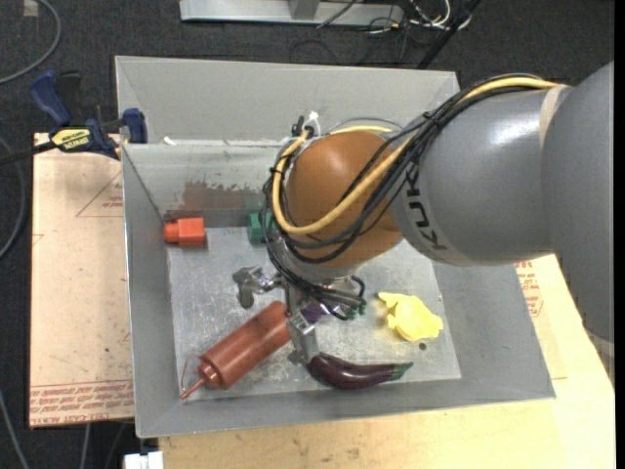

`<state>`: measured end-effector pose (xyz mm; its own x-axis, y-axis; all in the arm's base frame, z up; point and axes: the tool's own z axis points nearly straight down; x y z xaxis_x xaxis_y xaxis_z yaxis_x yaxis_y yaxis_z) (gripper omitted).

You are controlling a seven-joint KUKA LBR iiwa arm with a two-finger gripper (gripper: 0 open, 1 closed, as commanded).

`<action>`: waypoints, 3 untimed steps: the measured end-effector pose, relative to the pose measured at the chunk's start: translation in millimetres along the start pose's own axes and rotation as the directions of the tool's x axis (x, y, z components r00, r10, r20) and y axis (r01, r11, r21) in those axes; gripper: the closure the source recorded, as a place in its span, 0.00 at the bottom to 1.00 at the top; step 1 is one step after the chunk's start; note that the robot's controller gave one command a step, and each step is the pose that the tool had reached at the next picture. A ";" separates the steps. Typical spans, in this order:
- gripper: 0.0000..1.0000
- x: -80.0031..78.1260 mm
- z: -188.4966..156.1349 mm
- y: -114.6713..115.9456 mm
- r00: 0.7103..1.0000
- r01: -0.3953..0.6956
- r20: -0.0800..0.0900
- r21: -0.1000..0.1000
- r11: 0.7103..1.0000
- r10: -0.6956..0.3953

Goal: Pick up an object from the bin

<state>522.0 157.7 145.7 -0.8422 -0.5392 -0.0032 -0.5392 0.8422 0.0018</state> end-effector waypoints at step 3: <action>1.00 -3.3 75.1 3.5 0.959 0.284 0.006 0.001 0.959 -0.284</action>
Offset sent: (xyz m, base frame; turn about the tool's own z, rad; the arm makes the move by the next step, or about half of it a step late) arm -0.0004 0.0043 -0.0757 -0.2935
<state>523.0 162.7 70.5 -0.6543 -0.7562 -0.0092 -0.7562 0.6544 0.0001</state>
